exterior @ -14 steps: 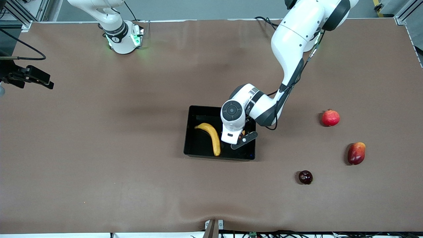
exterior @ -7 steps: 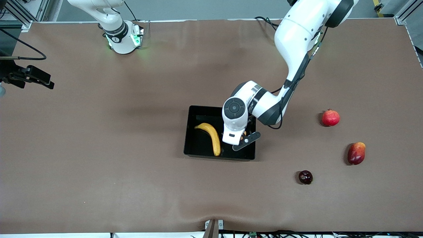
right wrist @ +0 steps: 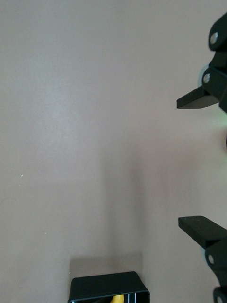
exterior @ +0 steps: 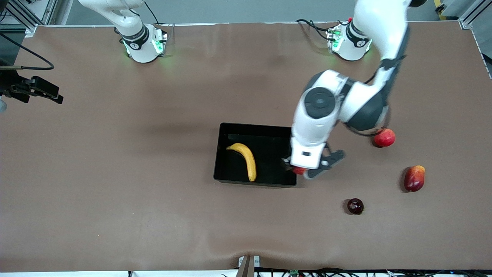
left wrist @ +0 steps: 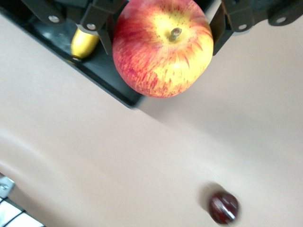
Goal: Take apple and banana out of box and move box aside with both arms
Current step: 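Lift the apple out of the box toward the other fruits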
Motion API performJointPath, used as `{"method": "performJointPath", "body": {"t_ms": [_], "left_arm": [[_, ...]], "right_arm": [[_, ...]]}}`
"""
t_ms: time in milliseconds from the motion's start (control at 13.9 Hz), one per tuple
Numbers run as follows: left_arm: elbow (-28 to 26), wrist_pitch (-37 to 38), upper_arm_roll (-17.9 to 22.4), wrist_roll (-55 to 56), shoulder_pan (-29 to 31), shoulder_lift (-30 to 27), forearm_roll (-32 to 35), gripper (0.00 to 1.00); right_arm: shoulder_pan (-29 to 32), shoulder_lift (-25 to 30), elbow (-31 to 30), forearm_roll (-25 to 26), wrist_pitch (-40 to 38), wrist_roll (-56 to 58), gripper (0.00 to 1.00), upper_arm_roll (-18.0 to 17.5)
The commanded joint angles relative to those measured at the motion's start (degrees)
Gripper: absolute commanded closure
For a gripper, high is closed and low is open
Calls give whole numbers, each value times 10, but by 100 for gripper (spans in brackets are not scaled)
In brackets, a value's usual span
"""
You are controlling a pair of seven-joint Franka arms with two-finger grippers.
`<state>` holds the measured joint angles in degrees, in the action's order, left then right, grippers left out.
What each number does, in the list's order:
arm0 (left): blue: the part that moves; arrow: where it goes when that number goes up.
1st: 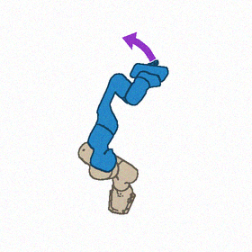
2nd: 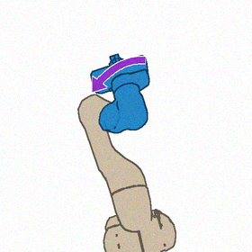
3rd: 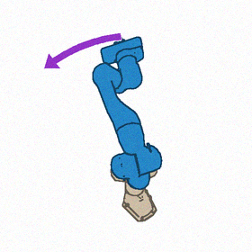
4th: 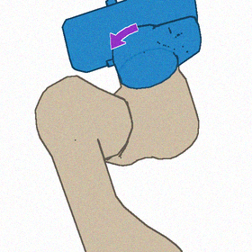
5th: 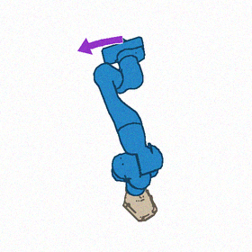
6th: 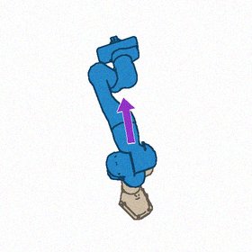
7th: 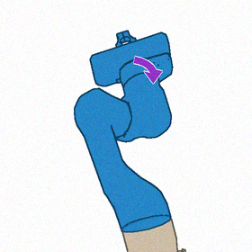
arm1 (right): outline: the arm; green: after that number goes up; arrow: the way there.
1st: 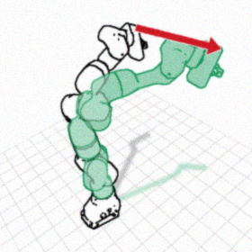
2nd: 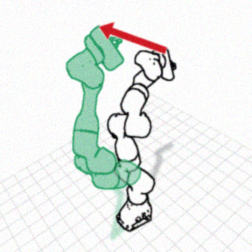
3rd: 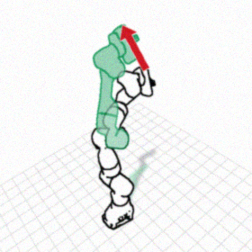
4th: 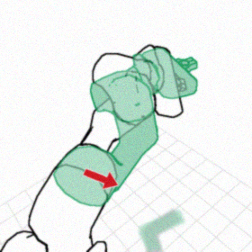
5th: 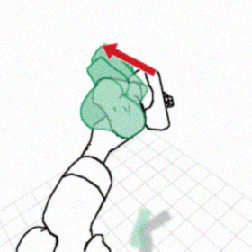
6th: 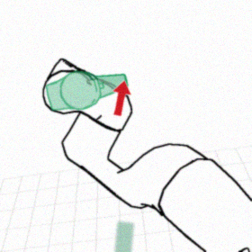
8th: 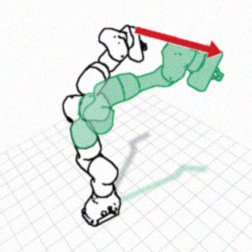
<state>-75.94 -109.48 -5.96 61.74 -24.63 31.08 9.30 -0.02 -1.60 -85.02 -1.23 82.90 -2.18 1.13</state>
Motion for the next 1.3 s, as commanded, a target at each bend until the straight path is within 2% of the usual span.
{"method": "performJointPath", "body": {"t_ms": [0, 288, 648, 937, 1225], "left_arm": [[-17, 39, -4, -94, 45, -35, 6, 100], [-22, 69, -4, -230, 134, -34, 5, 100], [-68, 71, -4, -323, 228, -27, 5, 100], [-179, -18, -4, -393, 307, -34, 12, 100], [-247, -122, -3, -480, 361, -24, 14, 100]], "right_arm": [[5, -2, 6, -1, -4, 2, 0, -3], [6, -2, 6, -2, -4, 2, 0, -3], [6, -2, 6, -1, -5, 2, 0, -3], [7, -1, 6, -1, -5, 2, 0, -3], [7, -1, 6, -1, -5, 2, 0, -3]]}}
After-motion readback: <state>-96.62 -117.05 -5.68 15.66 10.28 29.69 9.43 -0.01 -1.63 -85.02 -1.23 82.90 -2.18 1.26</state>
